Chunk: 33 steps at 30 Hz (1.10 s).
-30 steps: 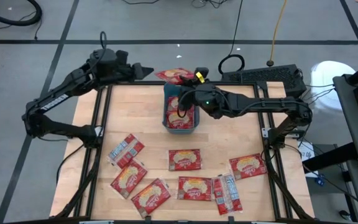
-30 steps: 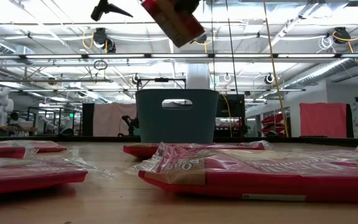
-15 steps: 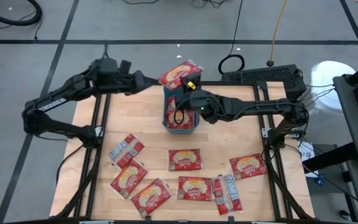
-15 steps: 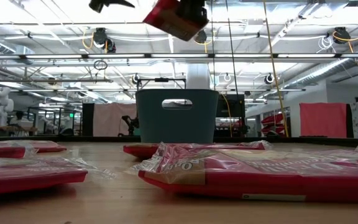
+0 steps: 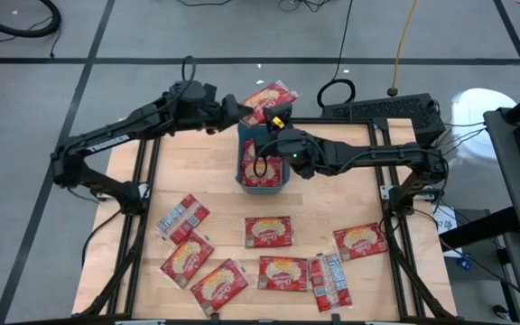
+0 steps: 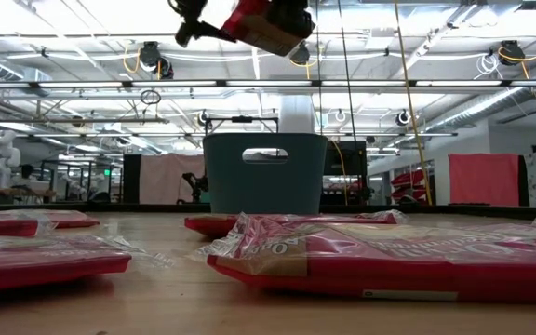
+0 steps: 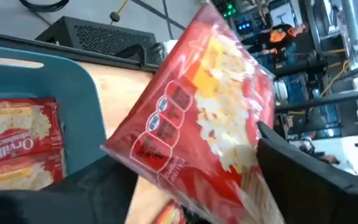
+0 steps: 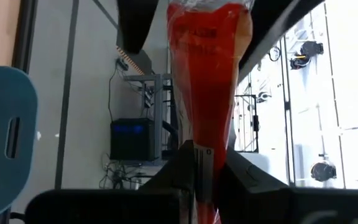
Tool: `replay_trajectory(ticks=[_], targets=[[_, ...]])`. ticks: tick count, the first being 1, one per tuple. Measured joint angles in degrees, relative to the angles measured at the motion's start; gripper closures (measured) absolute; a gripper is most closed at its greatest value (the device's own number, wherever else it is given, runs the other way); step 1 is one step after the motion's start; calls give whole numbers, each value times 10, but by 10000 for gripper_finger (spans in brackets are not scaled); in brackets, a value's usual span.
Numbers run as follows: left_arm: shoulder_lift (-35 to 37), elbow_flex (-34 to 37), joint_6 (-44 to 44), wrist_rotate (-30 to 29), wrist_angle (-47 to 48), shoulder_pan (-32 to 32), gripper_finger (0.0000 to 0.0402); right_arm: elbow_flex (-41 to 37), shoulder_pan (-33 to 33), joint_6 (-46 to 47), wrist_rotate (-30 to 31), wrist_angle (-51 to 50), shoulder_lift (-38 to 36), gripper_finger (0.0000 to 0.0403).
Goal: Sort popcorn bags into baskets
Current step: Put the red popcorn bag into the blue bin
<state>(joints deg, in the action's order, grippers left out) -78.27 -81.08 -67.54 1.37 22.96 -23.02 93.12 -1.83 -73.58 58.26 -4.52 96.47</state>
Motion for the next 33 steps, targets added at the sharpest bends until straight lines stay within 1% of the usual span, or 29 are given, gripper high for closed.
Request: replay_trajectory(ticks=[2,4,6,10,14,16,17,19,23,25,28,31,33], targets=[[-10,0,-6,1,-16,-4,112,0,-3,-21,0,-5,0,379],[-16,0,8,8,-38,-6,148,0,-5,-34,0,-5,0,378],[-18,0,24,19,-45,-11,187,0,-9,-34,-10,-5,0,378],[-16,0,48,22,-48,-18,271,0,-15,-15,-16,-8,0,370],[-15,0,75,27,-50,-28,346,0,-16,23,-29,-13,0,338],[-14,0,76,33,-52,-35,376,0,-16,48,-35,-11,0,317],[-14,0,77,38,-55,-39,384,0,-16,62,-34,-10,0,307],[-14,0,79,44,-60,-48,386,0,-13,89,-31,-10,0,285],[-14,0,92,43,-63,-66,364,0,-1,154,-30,-9,-2,248],[-15,0,112,53,-63,-77,362,0,7,198,-31,-8,-4,233],[-15,0,135,106,-64,-100,374,0,20,292,-33,-17,-4,217],[-15,0,147,183,-64,-125,389,0,40,374,-62,-44,-10,212],[-15,0,157,217,-63,-135,389,0,56,419,-84,-56,-15,212]])
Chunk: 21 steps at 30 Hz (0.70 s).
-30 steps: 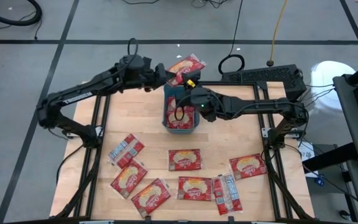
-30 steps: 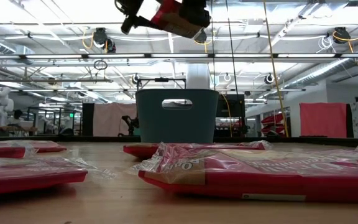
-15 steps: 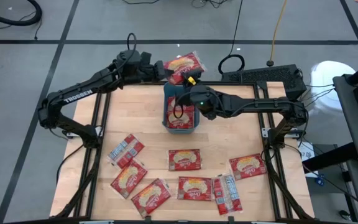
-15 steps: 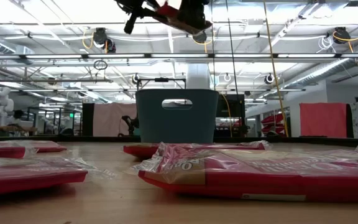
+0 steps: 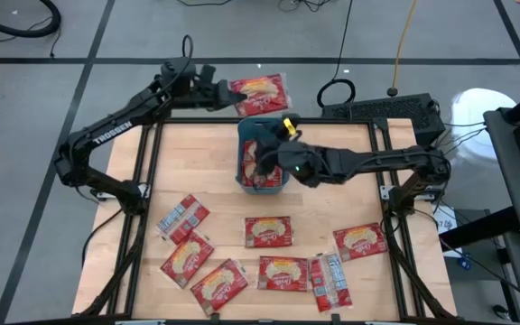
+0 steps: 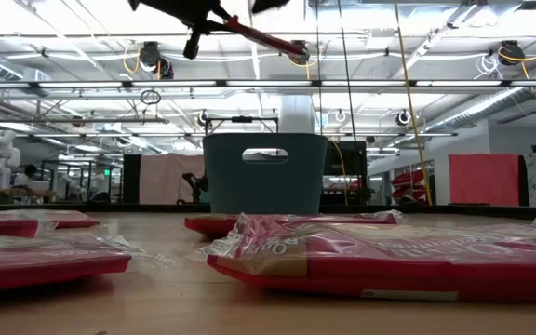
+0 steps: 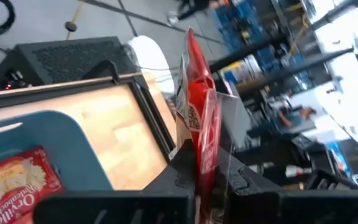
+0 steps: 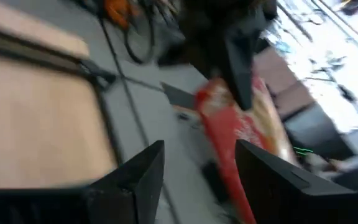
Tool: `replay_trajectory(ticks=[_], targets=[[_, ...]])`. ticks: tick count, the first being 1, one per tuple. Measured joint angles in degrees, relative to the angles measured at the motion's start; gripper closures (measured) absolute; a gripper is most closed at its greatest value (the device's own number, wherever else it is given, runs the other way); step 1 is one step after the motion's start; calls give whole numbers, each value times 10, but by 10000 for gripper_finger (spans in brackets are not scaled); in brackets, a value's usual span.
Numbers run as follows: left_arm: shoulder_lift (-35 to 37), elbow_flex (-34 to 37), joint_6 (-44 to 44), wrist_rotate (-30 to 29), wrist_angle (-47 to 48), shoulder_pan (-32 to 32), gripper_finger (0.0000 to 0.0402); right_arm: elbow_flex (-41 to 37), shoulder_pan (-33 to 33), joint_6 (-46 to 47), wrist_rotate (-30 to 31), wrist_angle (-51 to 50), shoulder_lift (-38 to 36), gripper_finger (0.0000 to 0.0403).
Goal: Sort popcorn bags into baskets
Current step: Put the red popcorn bag into the blue bin
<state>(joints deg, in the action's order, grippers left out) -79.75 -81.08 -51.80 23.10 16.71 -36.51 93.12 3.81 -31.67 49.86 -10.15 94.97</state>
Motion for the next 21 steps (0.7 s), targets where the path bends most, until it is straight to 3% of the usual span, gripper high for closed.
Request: replay_trajectory(ticks=[9,16,21], targets=[[0,0,88,116,44,-42,387,0,54,204,-9,-75,-55,211],[0,0,128,129,106,-61,387,0,55,423,-23,-222,-128,211],[1,11,140,127,123,-59,384,0,45,502,-75,-312,-166,211]])
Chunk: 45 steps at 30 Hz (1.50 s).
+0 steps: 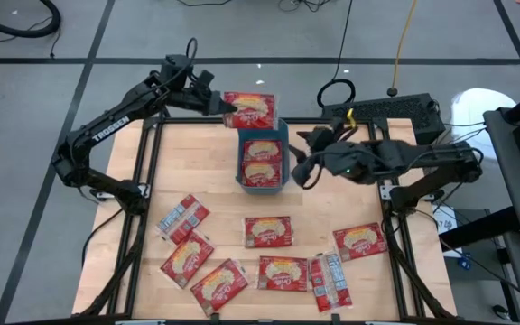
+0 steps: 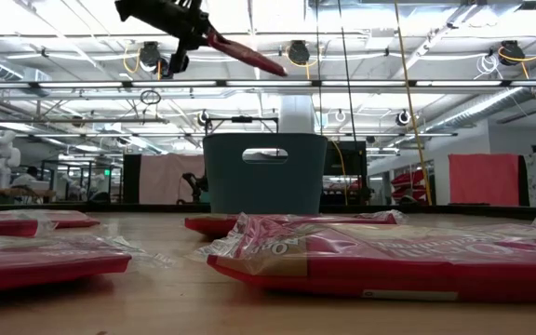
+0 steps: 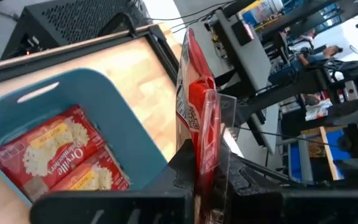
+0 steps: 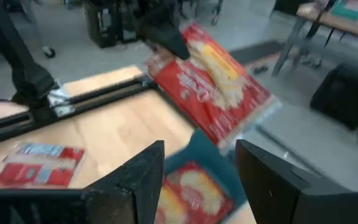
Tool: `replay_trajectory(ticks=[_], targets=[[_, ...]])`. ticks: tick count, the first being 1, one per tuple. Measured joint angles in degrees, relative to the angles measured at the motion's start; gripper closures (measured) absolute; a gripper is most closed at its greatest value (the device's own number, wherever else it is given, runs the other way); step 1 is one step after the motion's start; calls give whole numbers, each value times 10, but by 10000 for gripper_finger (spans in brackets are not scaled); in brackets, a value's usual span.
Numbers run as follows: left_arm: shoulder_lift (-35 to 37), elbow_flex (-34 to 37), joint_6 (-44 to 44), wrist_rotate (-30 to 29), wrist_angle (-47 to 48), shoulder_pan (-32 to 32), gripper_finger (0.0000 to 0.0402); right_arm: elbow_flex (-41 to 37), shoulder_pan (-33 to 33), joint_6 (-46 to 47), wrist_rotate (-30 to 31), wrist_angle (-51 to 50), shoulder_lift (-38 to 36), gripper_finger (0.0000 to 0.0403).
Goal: Sort popcorn bags into baskets
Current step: Put the red popcorn bag into the blue bin
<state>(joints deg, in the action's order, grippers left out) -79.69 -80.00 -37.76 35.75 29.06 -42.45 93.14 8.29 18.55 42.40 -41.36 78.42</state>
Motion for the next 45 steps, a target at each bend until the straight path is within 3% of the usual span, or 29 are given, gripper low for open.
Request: replay_trajectory(ticks=[7,12,17,23,31,36,45], targets=[[0,86,-65,-3,-107,2,390,0,-34,33,-127,-53,-25,211],[-1,161,-133,-16,-223,14,383,0,-62,92,-142,-93,-27,211],[0,221,-177,-18,-273,27,391,0,-95,112,-171,-108,-27,211],[0,268,-185,-24,-275,32,377,0,-117,88,-176,-109,-27,211],[0,302,-179,-64,-294,32,390,-6,-151,42,-260,-104,-27,211],[0,303,-179,-79,-293,36,375,-28,-159,8,-292,-98,-26,211],[0,303,-188,-79,-293,49,389,-80,-159,-29,-337,14,-27,211]])
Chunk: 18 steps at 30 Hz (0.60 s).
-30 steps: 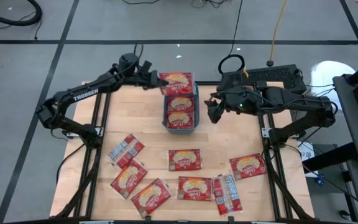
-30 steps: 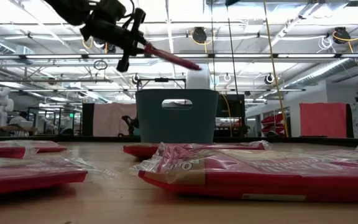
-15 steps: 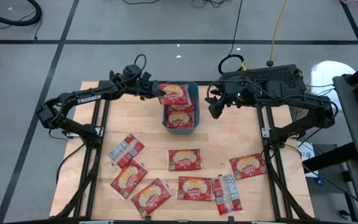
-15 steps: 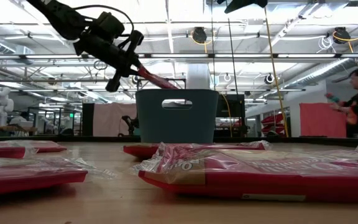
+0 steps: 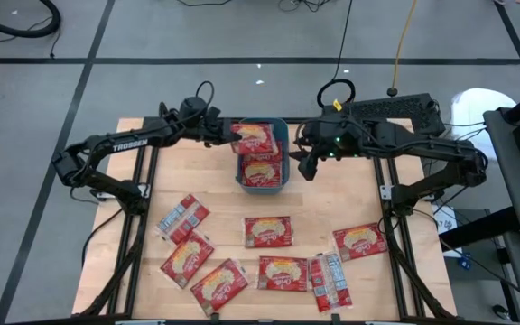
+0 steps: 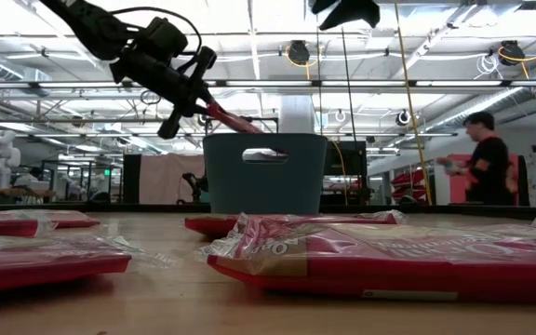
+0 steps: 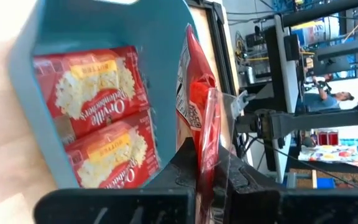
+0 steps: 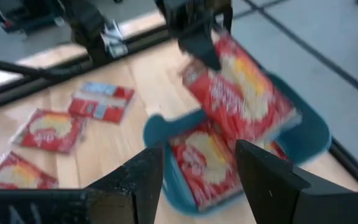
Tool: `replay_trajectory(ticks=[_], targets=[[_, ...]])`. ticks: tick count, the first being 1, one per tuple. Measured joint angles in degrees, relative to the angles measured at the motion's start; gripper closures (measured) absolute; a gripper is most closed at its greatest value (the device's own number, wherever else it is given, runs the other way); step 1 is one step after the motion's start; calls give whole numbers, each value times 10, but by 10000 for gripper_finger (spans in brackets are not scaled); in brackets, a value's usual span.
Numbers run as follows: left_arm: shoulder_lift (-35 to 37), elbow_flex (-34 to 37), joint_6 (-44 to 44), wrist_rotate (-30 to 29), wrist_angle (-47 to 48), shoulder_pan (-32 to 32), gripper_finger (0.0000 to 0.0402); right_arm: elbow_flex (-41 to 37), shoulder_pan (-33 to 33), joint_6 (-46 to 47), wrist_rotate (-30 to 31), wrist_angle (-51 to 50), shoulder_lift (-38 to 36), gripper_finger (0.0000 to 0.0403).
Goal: Sort popcorn bags into baskets
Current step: Put the red popcorn bag into the blue bin
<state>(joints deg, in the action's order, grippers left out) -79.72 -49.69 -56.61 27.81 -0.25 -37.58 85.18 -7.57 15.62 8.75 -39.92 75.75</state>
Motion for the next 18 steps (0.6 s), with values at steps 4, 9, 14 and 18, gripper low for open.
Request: replay_trajectory(ticks=[4,9,14,18], targets=[[0,0,-66,0,-24,13,378,-8,0,-5,0,30,0,211],[0,0,-116,1,-112,21,379,-8,0,-5,0,29,0,211],[0,0,-101,-10,-76,21,390,-8,0,-5,0,28,0,211],[0,0,-65,-17,-20,21,380,-8,0,-5,0,6,0,211]])
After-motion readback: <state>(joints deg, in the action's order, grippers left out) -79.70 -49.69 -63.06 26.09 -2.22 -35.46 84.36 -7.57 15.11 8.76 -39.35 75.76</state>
